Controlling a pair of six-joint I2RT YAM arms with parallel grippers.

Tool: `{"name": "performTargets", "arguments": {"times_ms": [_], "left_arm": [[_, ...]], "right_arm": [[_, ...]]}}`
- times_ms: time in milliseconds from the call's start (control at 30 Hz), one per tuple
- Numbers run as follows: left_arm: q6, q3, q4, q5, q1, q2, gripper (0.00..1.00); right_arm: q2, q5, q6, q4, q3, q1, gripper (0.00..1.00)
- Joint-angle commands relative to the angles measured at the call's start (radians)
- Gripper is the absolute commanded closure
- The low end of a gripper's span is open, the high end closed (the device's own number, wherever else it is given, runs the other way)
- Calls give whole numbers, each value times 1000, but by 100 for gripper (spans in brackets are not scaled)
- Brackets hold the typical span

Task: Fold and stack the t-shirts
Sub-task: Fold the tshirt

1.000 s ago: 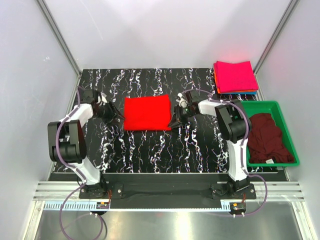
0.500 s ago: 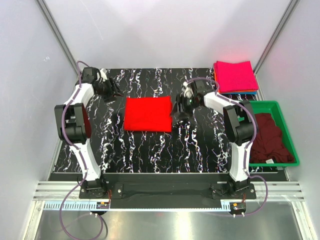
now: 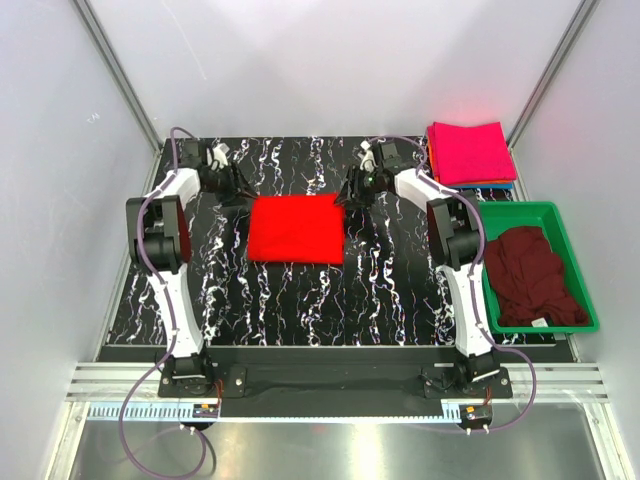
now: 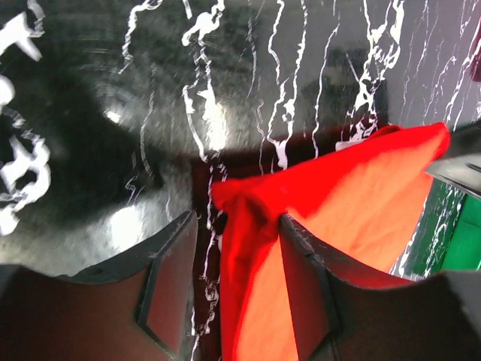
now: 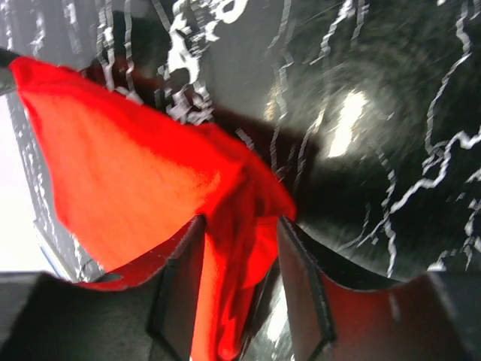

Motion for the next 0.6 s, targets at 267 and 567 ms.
{"name": "performTargets", "arguments": {"times_ms": [267, 567], "left_arm": [[-18, 83, 144, 93, -25, 25, 100], [-101, 43, 317, 67, -61, -41, 100]], "right_arm": [[-7, 44, -2, 37, 80, 5, 93], [-103, 104, -2, 104, -55, 5, 100]]}}
